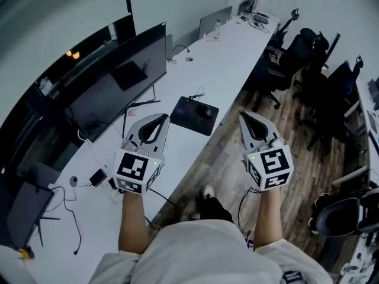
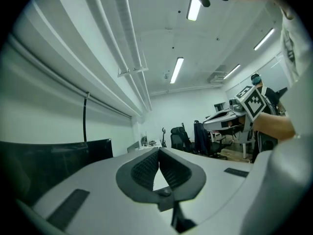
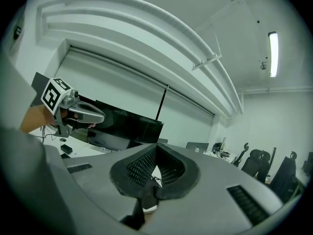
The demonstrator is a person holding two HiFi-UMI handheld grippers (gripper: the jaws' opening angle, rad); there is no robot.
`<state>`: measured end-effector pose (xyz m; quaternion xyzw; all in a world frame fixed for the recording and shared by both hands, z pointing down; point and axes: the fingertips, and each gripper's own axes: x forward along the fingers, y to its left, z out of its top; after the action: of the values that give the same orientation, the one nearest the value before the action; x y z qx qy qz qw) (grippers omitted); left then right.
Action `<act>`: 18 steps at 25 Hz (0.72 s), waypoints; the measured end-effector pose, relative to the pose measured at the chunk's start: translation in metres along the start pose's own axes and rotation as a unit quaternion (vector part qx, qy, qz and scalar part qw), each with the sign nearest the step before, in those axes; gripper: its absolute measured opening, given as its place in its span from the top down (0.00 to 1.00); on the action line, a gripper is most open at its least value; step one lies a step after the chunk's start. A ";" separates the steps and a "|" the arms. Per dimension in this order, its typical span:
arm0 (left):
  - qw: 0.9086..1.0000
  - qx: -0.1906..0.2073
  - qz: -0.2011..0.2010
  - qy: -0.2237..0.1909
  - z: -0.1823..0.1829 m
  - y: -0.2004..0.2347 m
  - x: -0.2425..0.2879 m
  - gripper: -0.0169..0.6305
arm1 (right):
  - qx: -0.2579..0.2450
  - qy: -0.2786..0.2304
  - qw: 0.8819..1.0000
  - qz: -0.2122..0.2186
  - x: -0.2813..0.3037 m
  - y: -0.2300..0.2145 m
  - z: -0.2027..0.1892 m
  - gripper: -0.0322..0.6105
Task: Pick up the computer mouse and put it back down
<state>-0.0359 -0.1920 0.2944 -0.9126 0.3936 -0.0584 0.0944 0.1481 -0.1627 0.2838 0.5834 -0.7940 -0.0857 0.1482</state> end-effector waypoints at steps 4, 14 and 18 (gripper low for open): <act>1.000 0.001 0.000 0.001 -0.001 -0.001 -0.002 0.95 | 0.000 -0.001 1.000 -0.001 -0.002 0.003 -0.001 0.93; 1.000 -0.003 0.001 0.005 -0.007 -0.004 -0.002 0.95 | 0.003 0.006 1.000 -0.002 -0.004 0.004 -0.008 0.93; 1.000 -0.006 0.003 0.008 -0.009 -0.004 -0.003 0.95 | 0.005 0.009 1.000 0.002 -0.003 0.005 -0.011 0.93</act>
<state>-0.0363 -0.1882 0.3045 -0.9115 0.3973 -0.0630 0.0854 0.1485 -0.1577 0.2950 0.5835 -0.7940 -0.0763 0.1526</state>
